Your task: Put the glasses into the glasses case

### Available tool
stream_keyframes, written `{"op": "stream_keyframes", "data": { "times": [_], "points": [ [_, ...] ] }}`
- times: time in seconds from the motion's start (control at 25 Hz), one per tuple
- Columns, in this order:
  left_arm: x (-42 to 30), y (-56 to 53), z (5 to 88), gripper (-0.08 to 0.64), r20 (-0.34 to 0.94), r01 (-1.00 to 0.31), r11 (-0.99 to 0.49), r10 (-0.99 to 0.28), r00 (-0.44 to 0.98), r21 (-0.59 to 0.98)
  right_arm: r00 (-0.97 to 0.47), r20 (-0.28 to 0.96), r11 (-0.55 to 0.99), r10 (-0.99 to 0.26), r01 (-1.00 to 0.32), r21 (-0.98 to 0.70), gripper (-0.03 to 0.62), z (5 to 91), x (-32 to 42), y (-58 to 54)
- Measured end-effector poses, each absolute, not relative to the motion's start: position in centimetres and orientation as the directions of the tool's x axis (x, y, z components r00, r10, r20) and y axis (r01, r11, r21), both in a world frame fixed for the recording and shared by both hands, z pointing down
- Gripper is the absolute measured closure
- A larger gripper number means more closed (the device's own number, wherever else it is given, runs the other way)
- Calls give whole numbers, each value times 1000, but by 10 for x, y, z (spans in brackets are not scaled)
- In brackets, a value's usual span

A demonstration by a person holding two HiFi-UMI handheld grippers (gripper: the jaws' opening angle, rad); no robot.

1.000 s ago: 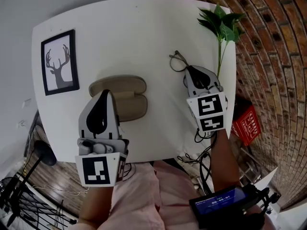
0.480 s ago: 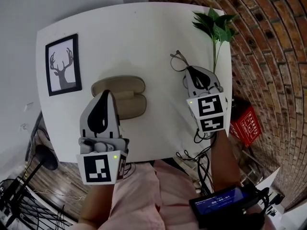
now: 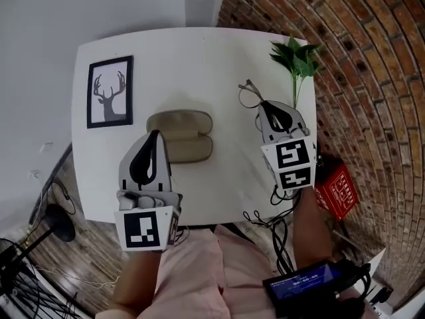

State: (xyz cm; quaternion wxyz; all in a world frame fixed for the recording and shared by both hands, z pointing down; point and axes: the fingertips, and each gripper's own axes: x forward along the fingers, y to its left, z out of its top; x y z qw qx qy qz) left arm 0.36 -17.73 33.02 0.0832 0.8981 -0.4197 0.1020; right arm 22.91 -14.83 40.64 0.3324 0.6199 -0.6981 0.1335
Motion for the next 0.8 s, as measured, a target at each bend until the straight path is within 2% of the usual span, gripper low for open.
{"op": "stream_keyframes", "data": {
  "times": [0.48, 0.8],
  "points": [
    [-19, -182, 307, 554, 213, -789, -613, -767, 606, 38, -114, 572, 296, -813, -926, 236, 574, 365, 177, -177],
    [-45, -167, 287, 554, 194, -853, -522, -835, 516, 23, -257, 527, 433, -810, -869, 242, 574, 341, 130, -193]
  ]
}}
